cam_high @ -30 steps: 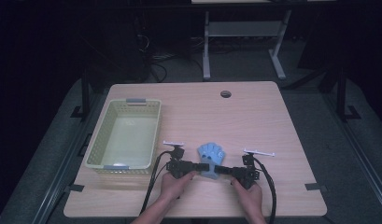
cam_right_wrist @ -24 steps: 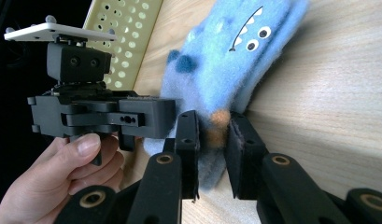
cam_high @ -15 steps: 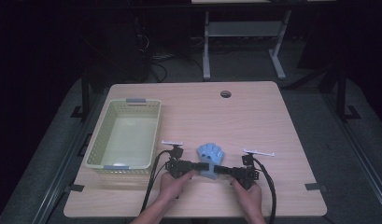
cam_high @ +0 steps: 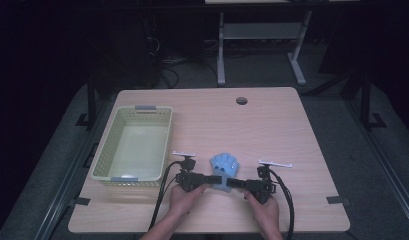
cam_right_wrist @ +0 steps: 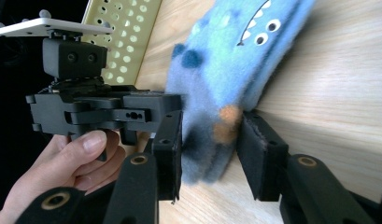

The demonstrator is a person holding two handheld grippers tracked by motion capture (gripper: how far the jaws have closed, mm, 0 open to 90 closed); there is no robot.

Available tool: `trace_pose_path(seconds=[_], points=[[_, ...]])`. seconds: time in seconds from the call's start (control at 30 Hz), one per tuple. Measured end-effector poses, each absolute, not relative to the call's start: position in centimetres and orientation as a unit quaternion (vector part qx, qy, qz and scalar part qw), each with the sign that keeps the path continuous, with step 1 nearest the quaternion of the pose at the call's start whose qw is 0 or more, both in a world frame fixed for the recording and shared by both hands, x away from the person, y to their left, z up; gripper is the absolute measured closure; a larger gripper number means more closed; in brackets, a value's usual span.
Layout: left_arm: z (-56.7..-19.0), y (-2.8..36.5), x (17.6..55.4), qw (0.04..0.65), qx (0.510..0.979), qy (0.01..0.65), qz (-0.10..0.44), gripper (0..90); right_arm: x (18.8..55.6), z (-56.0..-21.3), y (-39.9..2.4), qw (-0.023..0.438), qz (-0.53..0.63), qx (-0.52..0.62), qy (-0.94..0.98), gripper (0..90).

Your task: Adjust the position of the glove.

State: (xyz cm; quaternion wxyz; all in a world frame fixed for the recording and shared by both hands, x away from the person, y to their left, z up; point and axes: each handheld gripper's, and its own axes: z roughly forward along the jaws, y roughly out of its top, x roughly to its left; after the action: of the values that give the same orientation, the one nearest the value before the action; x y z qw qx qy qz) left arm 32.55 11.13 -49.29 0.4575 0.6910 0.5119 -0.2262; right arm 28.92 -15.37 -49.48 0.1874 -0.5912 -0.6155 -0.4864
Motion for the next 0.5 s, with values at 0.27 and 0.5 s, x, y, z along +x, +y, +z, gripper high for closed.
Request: trace_pose_path(seconds=[0.27,0.5], points=[[-49.67,11.35,32.67,0.465,0.678,0.515,-0.241,71.0,29.09,-49.69,-15.05,0.188,-0.493,-0.59,-0.611,71.3],[-49.34,11.34,32.61,0.468,0.685,0.507,-0.235,71.3,29.02,-49.29,-14.98,0.176,-0.503,-0.579,-0.618,73.5]])
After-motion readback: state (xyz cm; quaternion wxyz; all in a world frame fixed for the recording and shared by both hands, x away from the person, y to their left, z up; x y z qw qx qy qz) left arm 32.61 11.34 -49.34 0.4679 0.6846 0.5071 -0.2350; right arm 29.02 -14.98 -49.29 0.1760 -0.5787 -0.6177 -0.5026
